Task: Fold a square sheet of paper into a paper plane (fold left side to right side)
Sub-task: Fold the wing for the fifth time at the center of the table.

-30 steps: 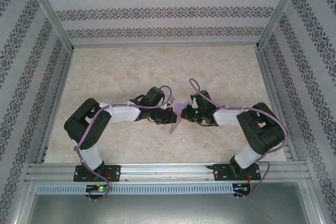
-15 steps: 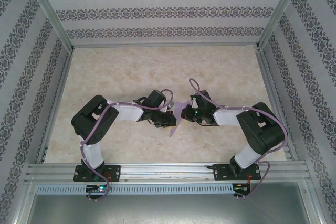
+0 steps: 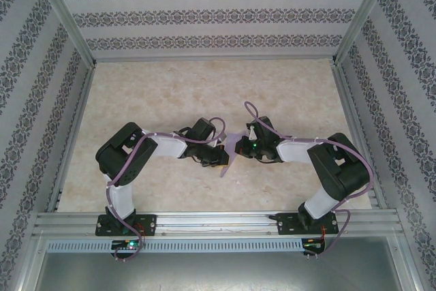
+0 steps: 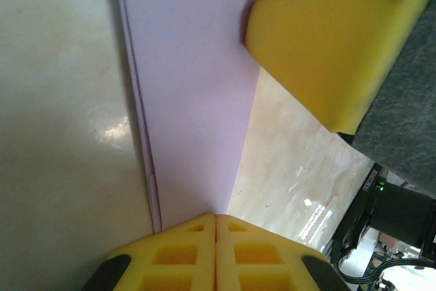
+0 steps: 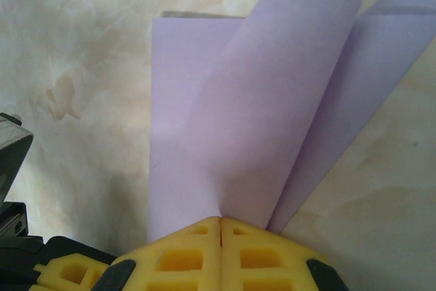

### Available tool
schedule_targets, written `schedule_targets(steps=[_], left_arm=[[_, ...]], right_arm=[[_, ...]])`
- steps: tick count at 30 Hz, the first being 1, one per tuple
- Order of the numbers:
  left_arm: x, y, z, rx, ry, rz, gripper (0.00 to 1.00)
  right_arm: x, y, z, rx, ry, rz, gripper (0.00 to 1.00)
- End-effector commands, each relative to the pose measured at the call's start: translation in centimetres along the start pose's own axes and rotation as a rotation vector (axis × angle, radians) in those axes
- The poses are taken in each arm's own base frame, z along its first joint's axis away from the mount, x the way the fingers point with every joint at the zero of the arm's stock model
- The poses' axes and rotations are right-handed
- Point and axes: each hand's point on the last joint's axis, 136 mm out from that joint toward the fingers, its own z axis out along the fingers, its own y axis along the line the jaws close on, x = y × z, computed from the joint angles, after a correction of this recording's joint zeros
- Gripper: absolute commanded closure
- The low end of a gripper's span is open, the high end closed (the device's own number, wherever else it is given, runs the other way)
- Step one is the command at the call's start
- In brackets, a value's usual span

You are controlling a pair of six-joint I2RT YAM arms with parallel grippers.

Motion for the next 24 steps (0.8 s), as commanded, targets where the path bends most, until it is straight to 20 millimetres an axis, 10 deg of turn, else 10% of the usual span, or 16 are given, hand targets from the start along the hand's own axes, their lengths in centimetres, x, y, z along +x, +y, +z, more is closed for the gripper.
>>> schedule_targets(steps=[1, 24], left_arm=[[2.3, 3.7, 1.0, -0.131, 0.039, -0.041, 0.94], [2.9, 6.3, 0.3, -0.282, 0.037, -0.018, 0.97]], right_arm=[[-1.6, 1.7, -1.7, -0.030, -0.038, -0.050, 1.00], [1.6, 3.6, -0.5, -0.140, -0.027, -0.069, 1.00]])
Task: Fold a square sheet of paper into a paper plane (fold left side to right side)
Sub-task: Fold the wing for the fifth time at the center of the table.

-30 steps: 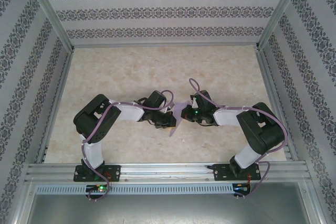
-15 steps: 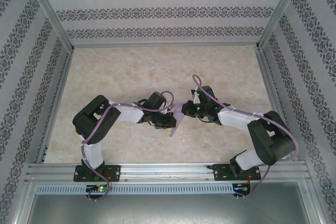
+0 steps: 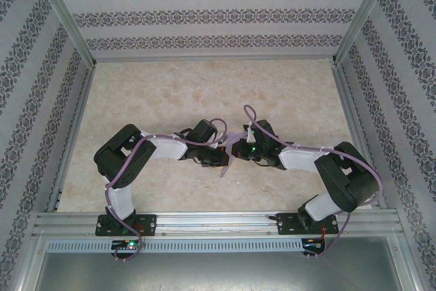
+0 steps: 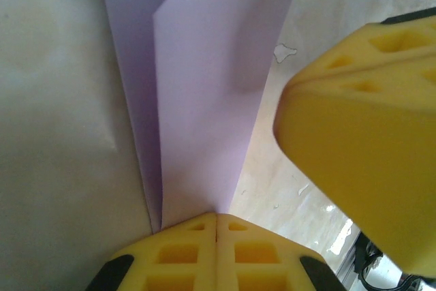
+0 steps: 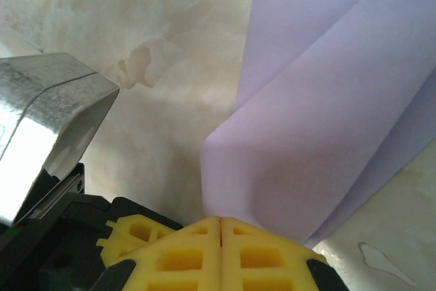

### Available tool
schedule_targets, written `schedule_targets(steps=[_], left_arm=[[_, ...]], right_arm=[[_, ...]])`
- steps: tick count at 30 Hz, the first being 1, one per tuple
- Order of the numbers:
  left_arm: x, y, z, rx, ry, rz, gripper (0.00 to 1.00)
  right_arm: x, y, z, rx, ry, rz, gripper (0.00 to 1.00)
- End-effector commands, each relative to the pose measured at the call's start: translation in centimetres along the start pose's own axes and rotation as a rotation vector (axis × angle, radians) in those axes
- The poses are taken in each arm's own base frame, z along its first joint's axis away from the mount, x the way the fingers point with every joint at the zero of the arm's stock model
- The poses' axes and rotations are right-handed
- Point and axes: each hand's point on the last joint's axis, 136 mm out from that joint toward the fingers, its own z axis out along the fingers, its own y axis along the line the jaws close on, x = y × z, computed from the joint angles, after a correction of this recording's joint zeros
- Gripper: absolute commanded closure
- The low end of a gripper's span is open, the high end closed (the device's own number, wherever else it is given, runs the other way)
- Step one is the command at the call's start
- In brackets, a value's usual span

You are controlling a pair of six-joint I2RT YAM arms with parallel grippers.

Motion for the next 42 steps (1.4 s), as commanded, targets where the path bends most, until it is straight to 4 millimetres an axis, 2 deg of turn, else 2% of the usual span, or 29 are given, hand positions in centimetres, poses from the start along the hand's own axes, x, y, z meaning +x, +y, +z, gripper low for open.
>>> schedule_targets(steps=[1, 12, 23, 35, 42], left_arm=[[3.3, 5.9, 0.6, -0.225, 0.080, -0.074, 0.97], [3.4, 6.3, 0.7, -0.239, 0.081, -0.086, 0.97], [4.4, 7.6, 0.6, -0.288, 0.107, -0.104, 0.98], [5.3, 8.6, 0.4, -0.325, 0.131, -0.117, 0.98], [5.4, 8.8, 0.3, -0.332, 0.136, -0.118, 0.98]], right_arm=[[0.2, 0.7, 0.6, -0.031, 0.002, -0.003, 1.00], [1.2, -0.6, 1.5, 0.008, 0.029, 0.022, 1.00], [1.0, -3.9, 1.4, 0.106, 0.014, -0.020, 1.00], [-1.2, -5.1, 1.5, 0.130, -0.010, -0.039, 1.00], [-3.2, -5.9, 0.8, 0.141, -0.046, -0.022, 1.00]])
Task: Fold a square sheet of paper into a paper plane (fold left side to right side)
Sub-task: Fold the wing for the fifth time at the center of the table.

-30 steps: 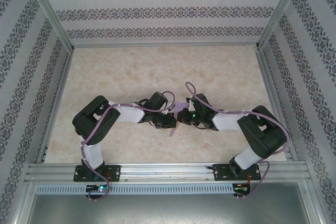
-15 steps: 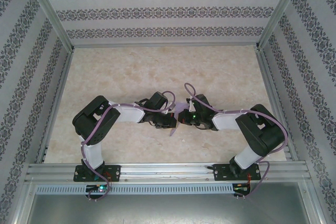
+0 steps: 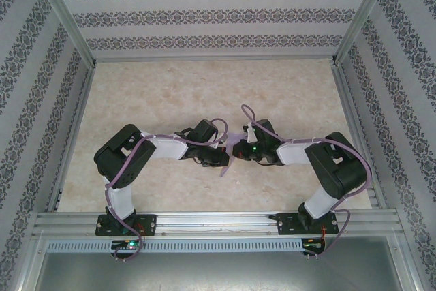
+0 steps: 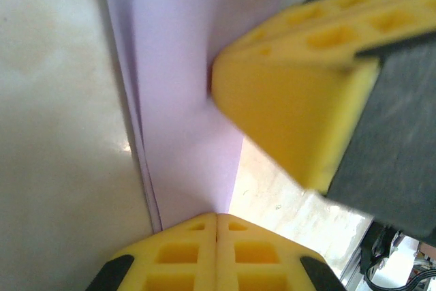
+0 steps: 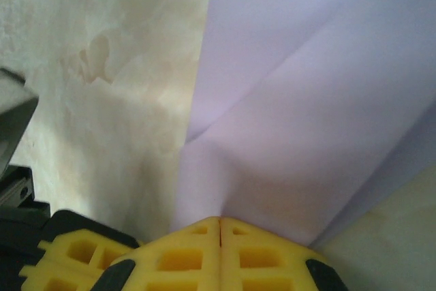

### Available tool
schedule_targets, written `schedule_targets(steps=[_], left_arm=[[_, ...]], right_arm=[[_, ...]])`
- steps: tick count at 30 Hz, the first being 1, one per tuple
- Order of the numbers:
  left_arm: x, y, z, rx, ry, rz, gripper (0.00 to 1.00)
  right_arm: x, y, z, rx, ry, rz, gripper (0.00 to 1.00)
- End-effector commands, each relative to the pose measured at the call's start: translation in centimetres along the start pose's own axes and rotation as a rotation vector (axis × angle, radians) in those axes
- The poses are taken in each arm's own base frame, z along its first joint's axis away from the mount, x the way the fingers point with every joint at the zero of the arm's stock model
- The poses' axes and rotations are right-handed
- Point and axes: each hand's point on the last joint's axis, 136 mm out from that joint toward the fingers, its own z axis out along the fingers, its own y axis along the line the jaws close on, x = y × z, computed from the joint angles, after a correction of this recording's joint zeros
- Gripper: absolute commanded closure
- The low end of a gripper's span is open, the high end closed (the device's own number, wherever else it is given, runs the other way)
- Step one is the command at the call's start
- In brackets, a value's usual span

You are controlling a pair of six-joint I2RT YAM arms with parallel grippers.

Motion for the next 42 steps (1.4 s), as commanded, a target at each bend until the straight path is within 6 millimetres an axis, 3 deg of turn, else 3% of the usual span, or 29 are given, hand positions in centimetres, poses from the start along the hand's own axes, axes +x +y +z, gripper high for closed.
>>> schedule_targets(steps=[1, 15, 27, 34, 39, 42], left_arm=[[5.5, 8.5, 0.5, -0.313, 0.135, -0.123, 0.98], [5.7, 8.6, 0.4, -0.315, 0.135, -0.124, 0.98], [5.6, 8.6, 0.4, -0.312, 0.124, -0.127, 0.98], [5.5, 8.5, 0.4, -0.306, 0.118, -0.125, 0.98], [5.1, 8.1, 0.4, -0.290, 0.100, -0.122, 0.99], [4.8, 7.7, 0.4, -0.274, 0.088, -0.122, 0.98]], right_arm=[[-2.8, -3.5, -0.6, 0.139, -0.094, 0.000, 1.00], [-6.2, -6.6, -2.2, 0.201, -0.145, 0.056, 1.00], [-9.0, -7.7, -2.7, 0.196, -0.183, 0.093, 1.00], [-11.4, -7.4, -3.6, 0.187, -0.217, 0.087, 1.00], [-12.6, -5.3, -5.3, 0.156, -0.242, 0.056, 1.00], [-11.8, -3.8, -6.6, 0.127, -0.253, 0.050, 1.00]])
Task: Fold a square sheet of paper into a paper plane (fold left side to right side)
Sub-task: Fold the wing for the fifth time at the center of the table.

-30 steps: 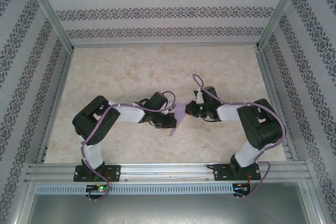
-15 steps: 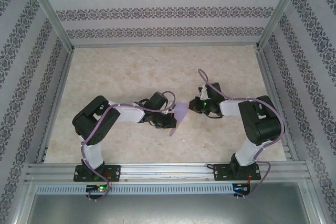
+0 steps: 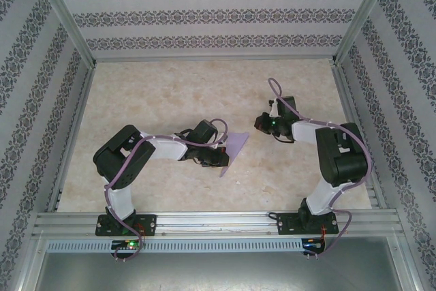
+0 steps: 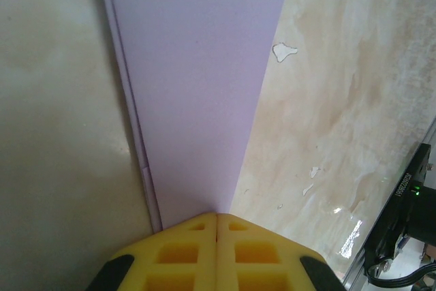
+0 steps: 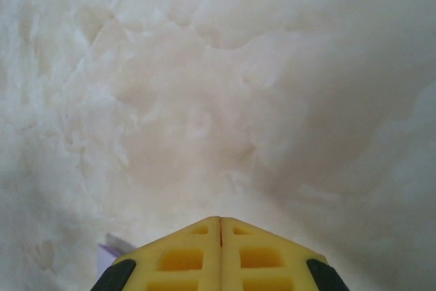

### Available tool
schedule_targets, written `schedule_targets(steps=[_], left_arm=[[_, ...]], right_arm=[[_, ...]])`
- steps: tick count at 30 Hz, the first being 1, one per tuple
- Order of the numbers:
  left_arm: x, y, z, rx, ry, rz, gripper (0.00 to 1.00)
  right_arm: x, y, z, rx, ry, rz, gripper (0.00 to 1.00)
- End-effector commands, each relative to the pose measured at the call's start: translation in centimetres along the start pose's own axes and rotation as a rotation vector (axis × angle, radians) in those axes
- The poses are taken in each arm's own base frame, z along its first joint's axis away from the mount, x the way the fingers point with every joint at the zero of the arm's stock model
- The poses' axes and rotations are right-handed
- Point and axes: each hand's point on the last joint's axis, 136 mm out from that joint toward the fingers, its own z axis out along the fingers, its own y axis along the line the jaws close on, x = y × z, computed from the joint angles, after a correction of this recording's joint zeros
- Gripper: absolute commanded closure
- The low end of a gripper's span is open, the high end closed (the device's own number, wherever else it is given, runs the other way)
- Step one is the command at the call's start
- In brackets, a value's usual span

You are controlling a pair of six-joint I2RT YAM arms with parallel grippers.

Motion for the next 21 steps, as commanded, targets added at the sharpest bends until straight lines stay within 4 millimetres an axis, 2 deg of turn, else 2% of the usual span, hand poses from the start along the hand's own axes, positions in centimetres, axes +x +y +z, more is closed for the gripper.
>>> schedule_targets(steps=[1, 5, 10, 16, 21], left_arm=[[4.7, 7.4, 0.5, -0.264, 0.101, -0.132, 0.98], [4.4, 7.2, 0.5, -0.256, 0.093, -0.131, 0.99], [4.3, 7.0, 0.5, -0.248, 0.090, -0.126, 0.98], [4.1, 6.8, 0.5, -0.243, 0.085, -0.123, 0.98], [4.1, 6.8, 0.4, -0.244, 0.085, -0.124, 0.98]], right_arm=[[0.3, 1.9, -2.3, -0.028, -0.022, -0.031, 1.00], [3.8, 3.6, -3.7, -0.089, 0.018, 0.017, 1.00], [8.6, 5.8, -3.8, -0.142, 0.094, 0.068, 1.00], [11.5, 7.3, -2.7, -0.162, 0.158, 0.105, 1.00], [12.8, 7.8, -1.3, -0.161, 0.199, 0.116, 1.00]])
